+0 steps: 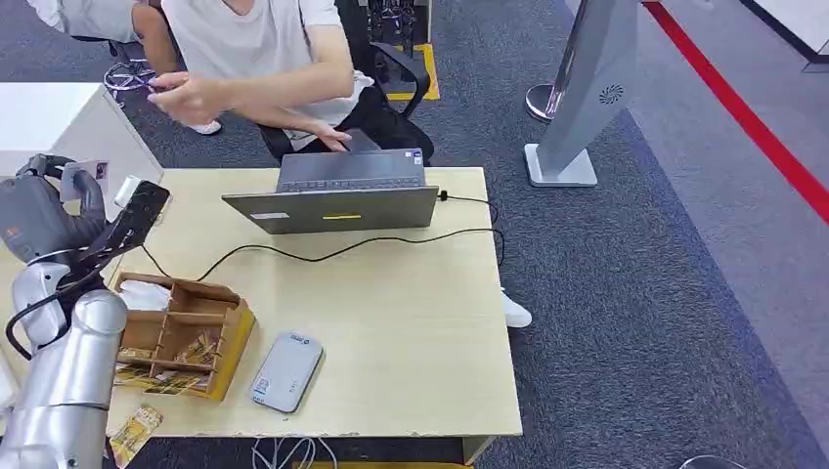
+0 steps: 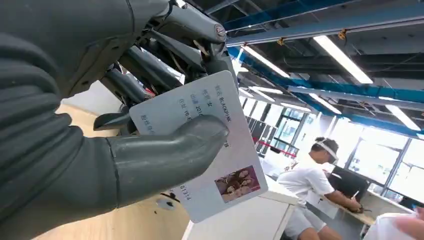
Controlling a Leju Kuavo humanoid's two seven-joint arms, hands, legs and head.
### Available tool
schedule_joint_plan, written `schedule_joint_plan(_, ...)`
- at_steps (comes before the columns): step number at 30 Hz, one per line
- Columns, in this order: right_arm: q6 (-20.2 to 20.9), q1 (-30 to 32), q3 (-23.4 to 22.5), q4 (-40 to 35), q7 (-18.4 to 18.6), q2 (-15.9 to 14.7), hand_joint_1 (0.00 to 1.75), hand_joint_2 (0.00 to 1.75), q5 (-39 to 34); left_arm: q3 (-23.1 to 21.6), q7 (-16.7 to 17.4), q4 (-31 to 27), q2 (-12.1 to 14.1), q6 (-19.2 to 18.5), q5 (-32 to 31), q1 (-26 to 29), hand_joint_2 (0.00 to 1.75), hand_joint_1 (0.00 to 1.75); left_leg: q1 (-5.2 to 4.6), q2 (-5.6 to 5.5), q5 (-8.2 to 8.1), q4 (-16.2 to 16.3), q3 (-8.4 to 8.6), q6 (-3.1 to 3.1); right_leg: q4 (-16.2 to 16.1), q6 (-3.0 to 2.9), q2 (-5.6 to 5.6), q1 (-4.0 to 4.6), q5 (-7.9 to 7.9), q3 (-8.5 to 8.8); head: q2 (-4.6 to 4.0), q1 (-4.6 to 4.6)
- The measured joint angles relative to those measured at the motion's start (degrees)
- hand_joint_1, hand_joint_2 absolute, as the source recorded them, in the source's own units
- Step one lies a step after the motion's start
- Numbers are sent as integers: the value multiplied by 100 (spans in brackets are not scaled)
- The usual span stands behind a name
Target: Pass the card to the sensor for recognition and then transmit it.
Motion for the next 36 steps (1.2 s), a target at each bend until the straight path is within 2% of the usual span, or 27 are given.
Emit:
schedule_joint_plan(10, -11, 0, 0, -2, 50, 0, 0, 175, -7, -4, -41, -124, -72, 87, -205, 119, 175, 175, 0, 1, 0, 0, 0, 0, 0, 0, 1, 0, 0, -1, 0, 2)
schedule_joint_plan(18, -26, 3, 0, -2, 48, 0, 0, 175, -39, -199, 16, -871, -188, 2, -288, 483, 175, 175, -1, 0, -1, 0, -1, 0, -1, 1, 0, -1, 0, -1, 0, 2)
schedule_joint_plan(24, -76, 21, -2, 0, -9, 0, 0, 175, -129, -628, -66, -1977, -243, -24, -352, 1037, 175, 175, -1, 1, -2, 0, -2, 2, -2, 1, 1, -1, -1, -2, 0, 0)
schedule_joint_plan(30, -94, 32, -9, 0, -18, 0, 0, 175, -142, -1323, -131, -3164, -240, 83, -638, 1648, 175, 175, -2, 0, -5, 0, -8, 3, -5, 3, 0, -1, -3, -7, 0, 0)
schedule_joint_plan(36, -193, 26, -22, 0, 75, 42, 0, 175, -208, -1974, -278, -3898, -131, 24, -754, 2051, 175, 175, -1, 0, -5, 0, -8, 3, -4, 3, 0, 0, -3, -7, 0, 2)
